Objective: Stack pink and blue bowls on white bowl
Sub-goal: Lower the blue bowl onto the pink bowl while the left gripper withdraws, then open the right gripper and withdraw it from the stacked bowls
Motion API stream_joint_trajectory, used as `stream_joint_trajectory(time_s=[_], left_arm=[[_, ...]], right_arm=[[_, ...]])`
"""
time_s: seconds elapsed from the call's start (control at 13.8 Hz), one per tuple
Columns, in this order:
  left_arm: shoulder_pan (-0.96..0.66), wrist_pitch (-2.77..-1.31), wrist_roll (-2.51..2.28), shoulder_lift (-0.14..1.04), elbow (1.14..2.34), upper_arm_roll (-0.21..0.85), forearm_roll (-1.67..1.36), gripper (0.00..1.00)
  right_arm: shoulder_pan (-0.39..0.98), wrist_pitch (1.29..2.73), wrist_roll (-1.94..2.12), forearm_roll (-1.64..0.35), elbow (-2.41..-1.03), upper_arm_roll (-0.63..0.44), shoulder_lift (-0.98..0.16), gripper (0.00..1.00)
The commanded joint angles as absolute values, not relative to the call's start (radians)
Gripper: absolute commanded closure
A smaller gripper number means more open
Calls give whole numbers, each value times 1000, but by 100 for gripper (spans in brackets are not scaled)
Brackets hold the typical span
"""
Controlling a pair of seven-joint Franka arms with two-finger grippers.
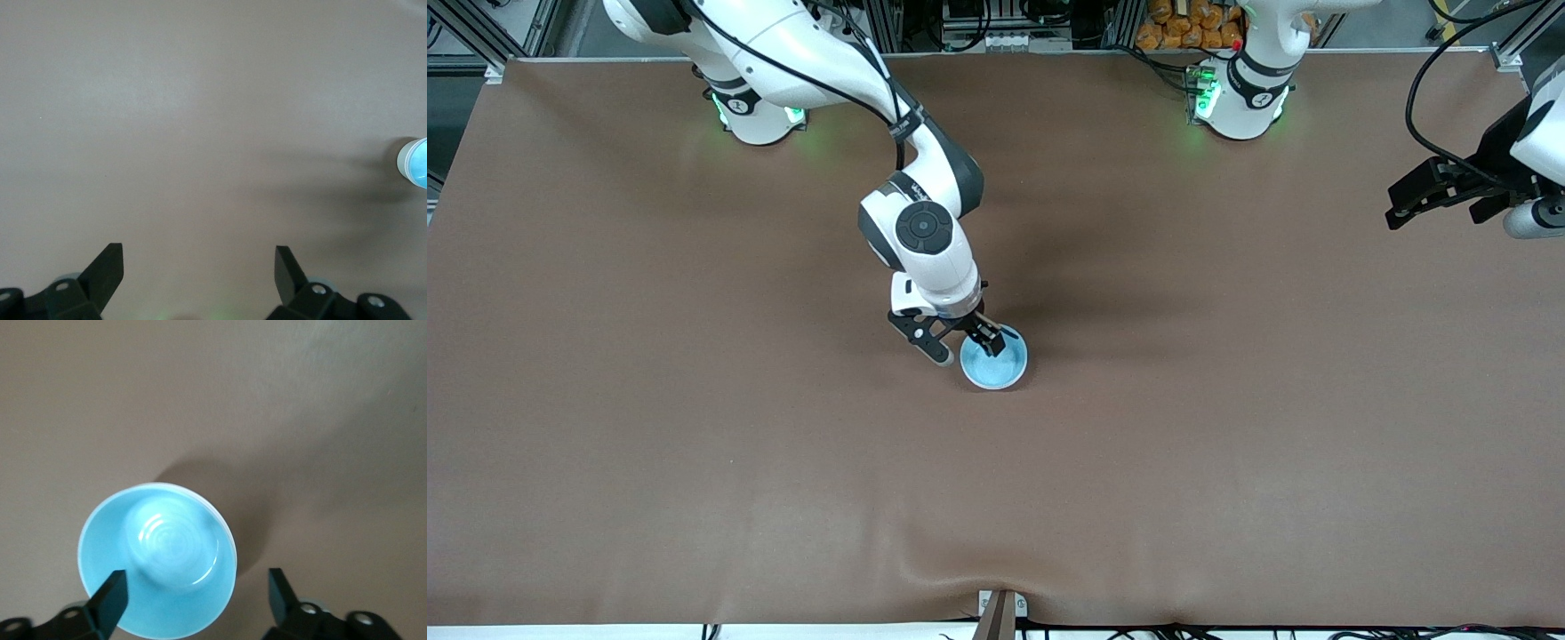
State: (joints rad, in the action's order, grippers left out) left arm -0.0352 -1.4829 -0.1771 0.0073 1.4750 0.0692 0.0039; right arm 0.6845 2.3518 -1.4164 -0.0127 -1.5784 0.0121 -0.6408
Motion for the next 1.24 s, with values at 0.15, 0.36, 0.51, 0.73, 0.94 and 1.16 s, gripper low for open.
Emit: stream_joint_trajectory(time_s=[0.15, 0.36, 0.51, 0.73, 0.94, 1.16], left_arm=[[-43, -1483, -175, -21, 1499, 61, 3, 0], [-40, -1479, -175, -25, 1500, 61, 3, 0], [-44, -1479, -176, -23, 1497, 61, 3, 0], [-43, -1479, -176, -23, 1499, 63, 3, 0], [-46, -1477, -176, -23, 1499, 63, 3, 0], [-45, -1471, -172, -25, 1499, 63, 3, 0]], right_arm=[[580, 2153, -1193, 9, -1592, 8, -491, 0], [482, 2053, -990, -5, -1594, 11, -410, 0], [411, 1984, -838, -11, -1594, 14, -370, 0], [304, 1915, -613, -67, -1594, 12, -324, 0], [177, 1830, -358, -93, -1595, 12, -272, 0], [52, 1729, -119, -140, -1597, 11, -206, 0]])
